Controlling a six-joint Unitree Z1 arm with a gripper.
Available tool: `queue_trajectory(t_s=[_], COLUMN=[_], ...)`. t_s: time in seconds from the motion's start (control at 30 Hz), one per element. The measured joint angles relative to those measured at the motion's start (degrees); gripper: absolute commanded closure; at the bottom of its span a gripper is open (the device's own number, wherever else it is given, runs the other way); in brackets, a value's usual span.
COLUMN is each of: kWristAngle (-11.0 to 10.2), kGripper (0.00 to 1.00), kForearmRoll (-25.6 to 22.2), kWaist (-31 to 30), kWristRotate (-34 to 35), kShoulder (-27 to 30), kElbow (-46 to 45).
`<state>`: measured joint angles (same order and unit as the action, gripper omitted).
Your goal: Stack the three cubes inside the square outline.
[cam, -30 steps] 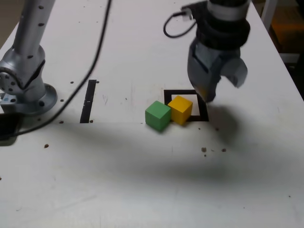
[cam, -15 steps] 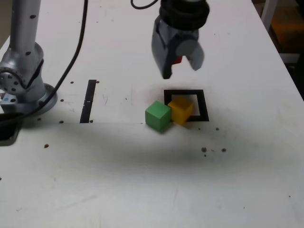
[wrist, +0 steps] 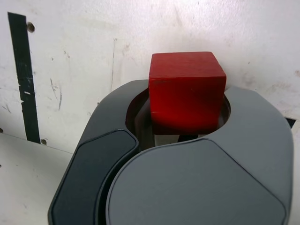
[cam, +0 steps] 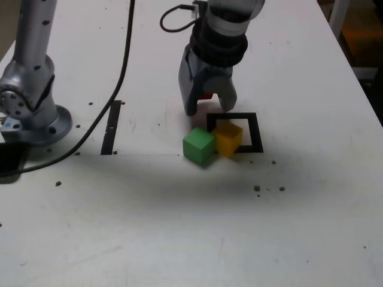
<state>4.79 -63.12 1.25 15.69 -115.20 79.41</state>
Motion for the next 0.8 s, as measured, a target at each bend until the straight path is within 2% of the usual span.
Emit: queue_trajectory(t_s=[0.2, 0.53, 0.8], kWristAngle=[2.72, 5.81, 9.20], kGripper=[0.79, 0.79, 0.79], kForearmRoll=[0.85, 1.04, 1.52], kWaist=[-1.54, -5.17, -10.25], kWristRotate=[-0.71, -0.71, 0.27], kShoulder=[-0.80, -1.12, -0.68], kElbow=[-0.20, -0.18, -0.07])
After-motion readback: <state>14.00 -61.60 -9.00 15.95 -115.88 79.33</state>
